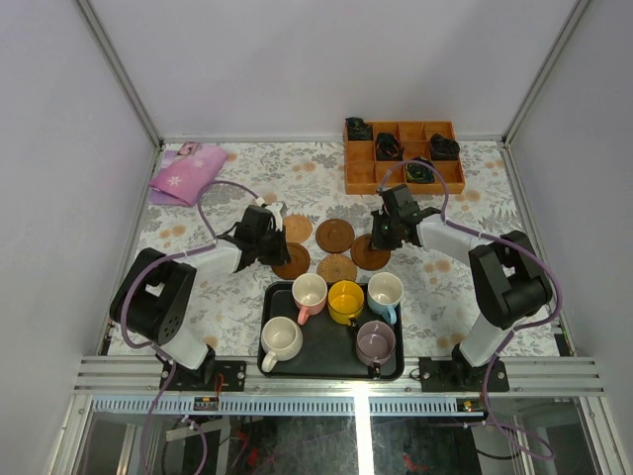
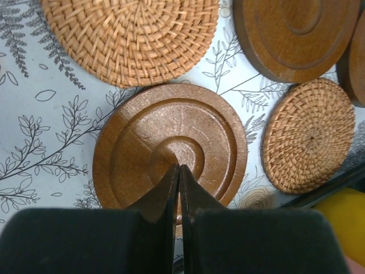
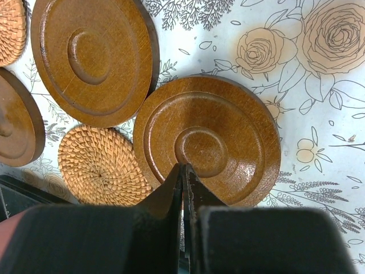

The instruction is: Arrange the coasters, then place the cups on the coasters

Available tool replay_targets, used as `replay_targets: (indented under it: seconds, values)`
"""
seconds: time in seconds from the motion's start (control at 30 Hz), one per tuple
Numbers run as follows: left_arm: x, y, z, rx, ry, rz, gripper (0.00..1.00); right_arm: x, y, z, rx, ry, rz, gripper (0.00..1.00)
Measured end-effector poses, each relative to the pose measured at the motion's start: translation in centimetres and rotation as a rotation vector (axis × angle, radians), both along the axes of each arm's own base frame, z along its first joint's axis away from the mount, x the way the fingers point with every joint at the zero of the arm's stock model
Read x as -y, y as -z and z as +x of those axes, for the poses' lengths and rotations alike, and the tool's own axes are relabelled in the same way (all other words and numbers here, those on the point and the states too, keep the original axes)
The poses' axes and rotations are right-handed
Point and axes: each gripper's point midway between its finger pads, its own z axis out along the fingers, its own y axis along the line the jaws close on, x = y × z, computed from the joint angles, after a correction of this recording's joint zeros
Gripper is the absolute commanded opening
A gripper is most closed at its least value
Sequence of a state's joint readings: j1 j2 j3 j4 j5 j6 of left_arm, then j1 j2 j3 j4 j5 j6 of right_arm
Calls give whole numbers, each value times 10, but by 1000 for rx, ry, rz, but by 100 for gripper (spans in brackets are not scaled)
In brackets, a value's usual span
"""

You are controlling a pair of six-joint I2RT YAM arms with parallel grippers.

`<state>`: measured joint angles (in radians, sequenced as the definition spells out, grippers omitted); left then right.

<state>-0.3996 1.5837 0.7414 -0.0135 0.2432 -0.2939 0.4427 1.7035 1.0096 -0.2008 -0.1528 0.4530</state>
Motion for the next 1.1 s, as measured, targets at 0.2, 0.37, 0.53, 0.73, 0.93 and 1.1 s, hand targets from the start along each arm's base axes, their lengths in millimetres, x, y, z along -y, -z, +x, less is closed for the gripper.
replay_targets:
  seconds: [0.2, 0.37, 0.53, 0.73, 0.93, 1.1]
  values:
    - [-6, 9, -1, -42, -28, 47, 0, 1, 9, -2, -27, 0, -13, 0]
    - [-15, 10, 2, -58, -98, 84, 0, 5, 23, -10, -80, 2, -38, 0]
    - [-26, 11, 6, -74, -178, 123, 0, 7, 23, -7, -99, 16, -66, 0]
    - [-50, 11, 13, -99, -302, 139, 0, 21, 23, 2, -95, 74, -136, 0]
    - [-87, 11, 25, -113, -441, 185, 0, 43, 24, 12, -109, 153, -162, 0]
    - [-110, 11, 47, -113, -522, 222, 0, 59, 24, 31, -110, 211, -164, 0]
